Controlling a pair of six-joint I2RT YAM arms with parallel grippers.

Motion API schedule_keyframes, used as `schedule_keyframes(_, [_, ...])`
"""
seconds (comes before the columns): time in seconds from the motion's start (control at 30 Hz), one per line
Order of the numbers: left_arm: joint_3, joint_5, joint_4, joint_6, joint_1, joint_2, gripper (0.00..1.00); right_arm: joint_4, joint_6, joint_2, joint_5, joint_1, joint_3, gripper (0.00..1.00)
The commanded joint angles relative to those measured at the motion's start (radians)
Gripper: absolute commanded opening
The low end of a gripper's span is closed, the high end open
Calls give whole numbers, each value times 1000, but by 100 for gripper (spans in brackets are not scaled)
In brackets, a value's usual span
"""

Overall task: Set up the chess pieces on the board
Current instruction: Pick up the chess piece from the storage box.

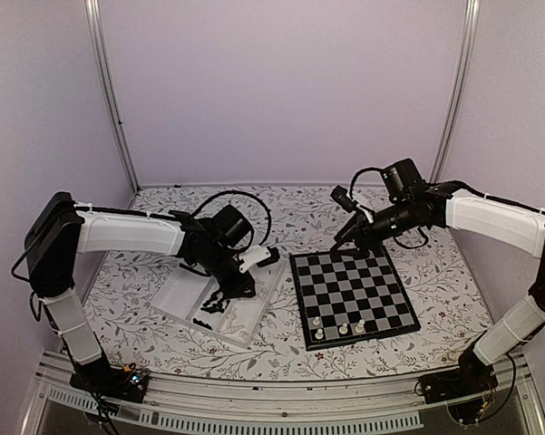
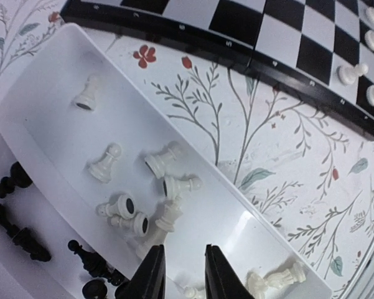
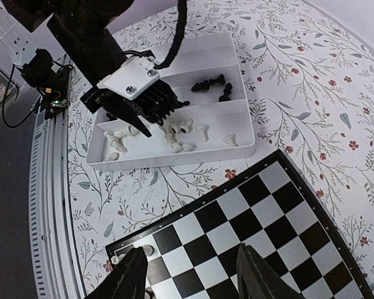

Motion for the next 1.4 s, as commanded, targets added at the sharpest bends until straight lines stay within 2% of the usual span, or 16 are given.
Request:
schedule_keyframes(0.0, [57, -38, -93, 105, -10, 57, 24, 45, -47, -116, -8, -54, -108, 52])
schedule_keyframes(0.17, [86, -59, -111, 122, -15, 102, 23, 79, -47, -197, 0, -60, -169, 52])
schedule_keyframes(0.67, [114, -122, -161, 112, -48, 205, 23, 96, -48, -191, -18, -61, -187, 52])
schedule_keyframes(1.07, [142, -271, -292, -12, -107, 249, 24, 91, -49, -180, -31, -61, -179, 52])
schedule_keyframes(1.37, [139, -264, -366, -90, -107, 259, 3, 88, -47, -162, -43, -61, -169, 52])
